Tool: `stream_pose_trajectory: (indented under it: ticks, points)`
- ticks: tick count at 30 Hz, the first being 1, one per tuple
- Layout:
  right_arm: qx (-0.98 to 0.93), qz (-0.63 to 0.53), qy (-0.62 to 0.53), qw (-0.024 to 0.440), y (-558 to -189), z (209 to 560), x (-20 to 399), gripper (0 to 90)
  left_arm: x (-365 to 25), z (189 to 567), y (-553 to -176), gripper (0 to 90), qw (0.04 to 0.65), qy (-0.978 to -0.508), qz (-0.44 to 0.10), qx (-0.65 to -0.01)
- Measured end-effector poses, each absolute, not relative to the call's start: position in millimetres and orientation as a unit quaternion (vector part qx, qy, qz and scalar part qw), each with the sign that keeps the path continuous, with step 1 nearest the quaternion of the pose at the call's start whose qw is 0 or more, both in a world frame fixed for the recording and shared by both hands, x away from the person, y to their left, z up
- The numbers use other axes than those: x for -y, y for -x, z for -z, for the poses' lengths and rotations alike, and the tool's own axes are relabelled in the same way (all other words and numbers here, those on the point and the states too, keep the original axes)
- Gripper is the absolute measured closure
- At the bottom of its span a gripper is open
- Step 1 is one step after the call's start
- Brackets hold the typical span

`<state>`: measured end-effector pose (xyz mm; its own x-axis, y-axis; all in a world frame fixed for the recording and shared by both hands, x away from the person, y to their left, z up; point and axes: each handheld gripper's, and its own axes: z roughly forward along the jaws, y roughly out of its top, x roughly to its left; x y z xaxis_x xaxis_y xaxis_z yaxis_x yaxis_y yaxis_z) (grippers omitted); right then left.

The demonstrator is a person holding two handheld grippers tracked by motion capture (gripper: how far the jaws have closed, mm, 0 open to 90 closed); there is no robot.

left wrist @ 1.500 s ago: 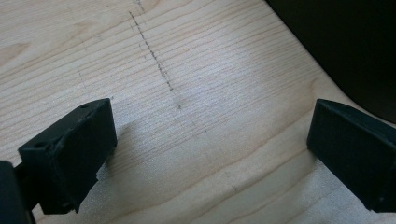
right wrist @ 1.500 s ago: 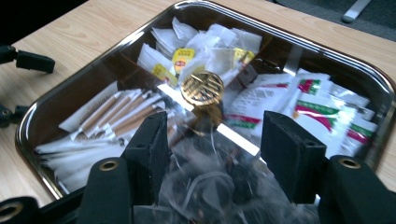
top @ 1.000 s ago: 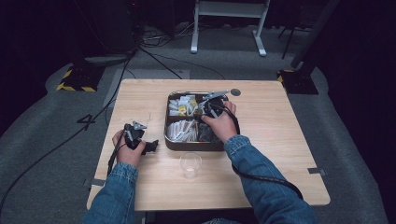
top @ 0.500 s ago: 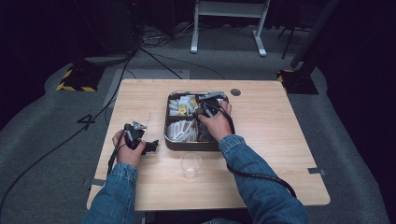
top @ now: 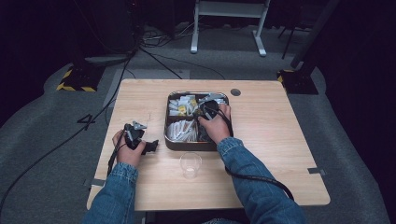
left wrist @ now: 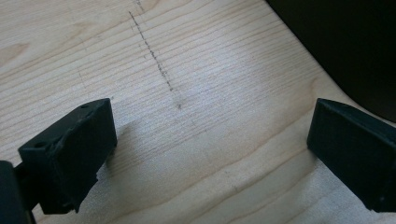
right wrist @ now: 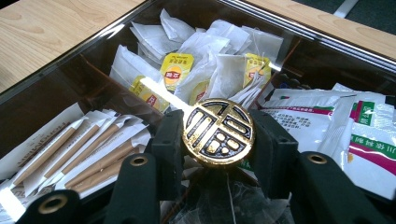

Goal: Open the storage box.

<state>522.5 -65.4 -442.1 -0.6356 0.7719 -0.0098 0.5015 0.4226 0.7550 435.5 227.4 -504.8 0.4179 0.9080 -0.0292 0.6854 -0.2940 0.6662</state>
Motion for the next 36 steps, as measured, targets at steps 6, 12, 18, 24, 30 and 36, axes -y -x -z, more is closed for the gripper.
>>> stream_pose_trajectory:
  ticks: [6, 12, 18, 24, 30, 36]
  points:
    - [-0.822, -0.370, -0.394, 0.181, -522.3, 441.6, 64.2, 58.6, -227.4, 504.8, -435.5, 1.7, 0.308, -0.784, -0.181, -0.508]
    - [-0.817, -0.372, -0.400, 0.185, -521.0, 442.0, 63.3, 58.7, -227.4, 504.7, -435.5, 1.7, 0.308, -0.784, -0.181, -0.508]
    - [-0.814, -0.373, -0.403, 0.187, -520.3, 441.8, 62.8, 58.8, -227.4, 504.8, -435.5, 1.7, 0.308, -0.784, -0.181, -0.508]
    - [-0.817, -0.368, -0.400, 0.191, -519.8, 437.6, 61.0, 58.9, -227.4, 504.8, -436.1, 1.4, 0.308, -0.785, -0.180, -0.507]
    - [-0.813, -0.382, -0.397, 0.188, -518.5, 424.2, 66.7, 58.9, -227.3, 504.9, -436.3, 1.3, 0.308, -0.784, -0.180, -0.508]
    - [-0.811, -0.388, -0.392, 0.194, -516.7, 408.6, 74.9, 58.9, -227.3, 504.9, -436.3, 1.3, 0.308, -0.784, -0.180, -0.508]
